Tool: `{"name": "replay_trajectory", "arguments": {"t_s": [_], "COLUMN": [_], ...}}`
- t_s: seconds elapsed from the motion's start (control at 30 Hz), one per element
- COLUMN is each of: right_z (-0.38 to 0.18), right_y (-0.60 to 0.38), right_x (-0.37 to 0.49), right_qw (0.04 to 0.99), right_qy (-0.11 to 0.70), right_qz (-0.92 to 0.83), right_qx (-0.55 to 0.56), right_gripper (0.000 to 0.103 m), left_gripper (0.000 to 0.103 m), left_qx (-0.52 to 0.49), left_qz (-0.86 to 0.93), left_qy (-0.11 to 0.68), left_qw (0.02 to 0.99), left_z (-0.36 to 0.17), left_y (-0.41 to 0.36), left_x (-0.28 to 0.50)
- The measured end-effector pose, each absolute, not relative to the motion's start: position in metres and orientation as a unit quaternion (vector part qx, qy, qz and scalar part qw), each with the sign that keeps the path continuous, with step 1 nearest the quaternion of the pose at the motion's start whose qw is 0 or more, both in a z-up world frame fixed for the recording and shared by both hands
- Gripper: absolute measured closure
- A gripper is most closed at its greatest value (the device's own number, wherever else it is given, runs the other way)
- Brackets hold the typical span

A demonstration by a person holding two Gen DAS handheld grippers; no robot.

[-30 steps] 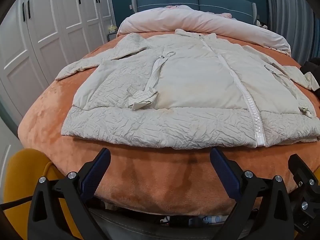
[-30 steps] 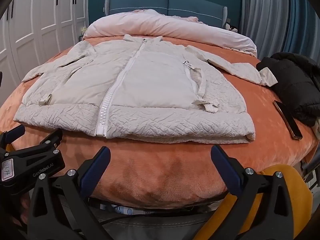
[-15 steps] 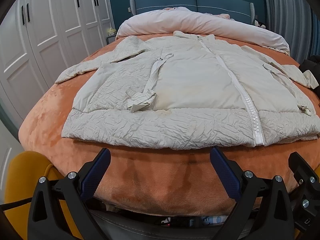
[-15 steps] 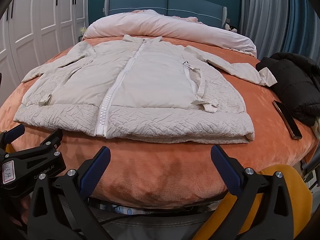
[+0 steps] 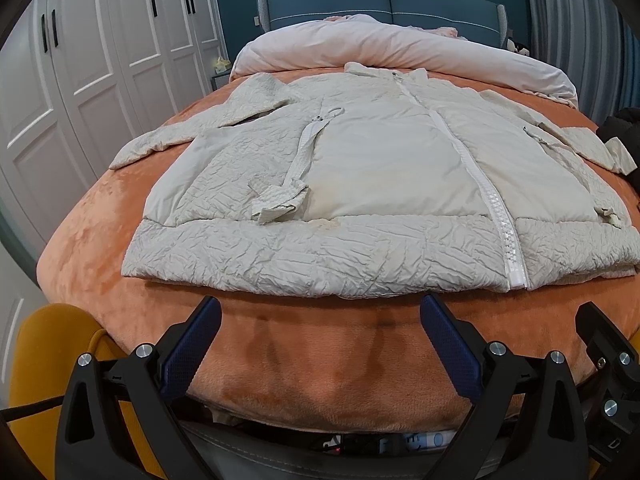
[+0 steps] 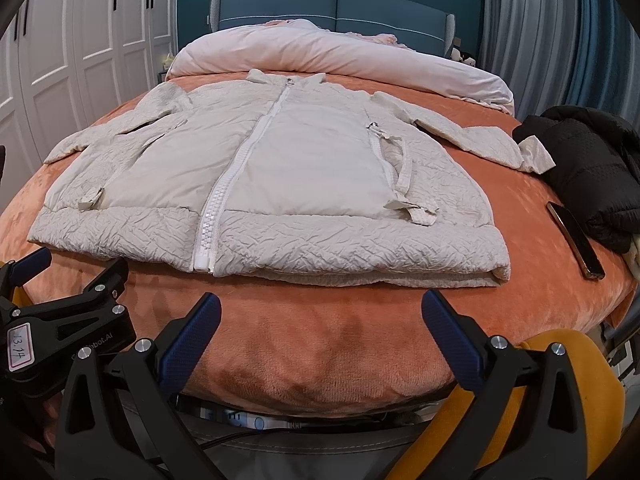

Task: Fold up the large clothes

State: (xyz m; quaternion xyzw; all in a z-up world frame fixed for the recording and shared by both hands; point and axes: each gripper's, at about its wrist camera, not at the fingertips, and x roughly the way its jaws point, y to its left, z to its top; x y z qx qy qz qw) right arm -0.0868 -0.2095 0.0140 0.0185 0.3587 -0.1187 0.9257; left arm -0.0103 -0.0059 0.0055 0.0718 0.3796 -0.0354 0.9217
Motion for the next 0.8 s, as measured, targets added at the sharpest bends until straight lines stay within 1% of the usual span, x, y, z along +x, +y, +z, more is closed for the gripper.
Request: {"name": "replay_trajectory", "arguments": {"t_s": [0.8], "right_z": [0.0137], "right_y": [-0.2069], "right_x": [-0.0857], "right_qw": [0.925], "right_qy": [0.360], "right_qz": [-0.119], "right_qx": [0.019], "right_gripper": [0.005], "left_gripper": [0.005], "left_qx": [0.074], "left_qz": [-0.038], "left_qy": [0.379], "left_qw": [0.921], "left_z": [0.0049], "left_y": [-0.0082], "left_x": [-0.0108]}}
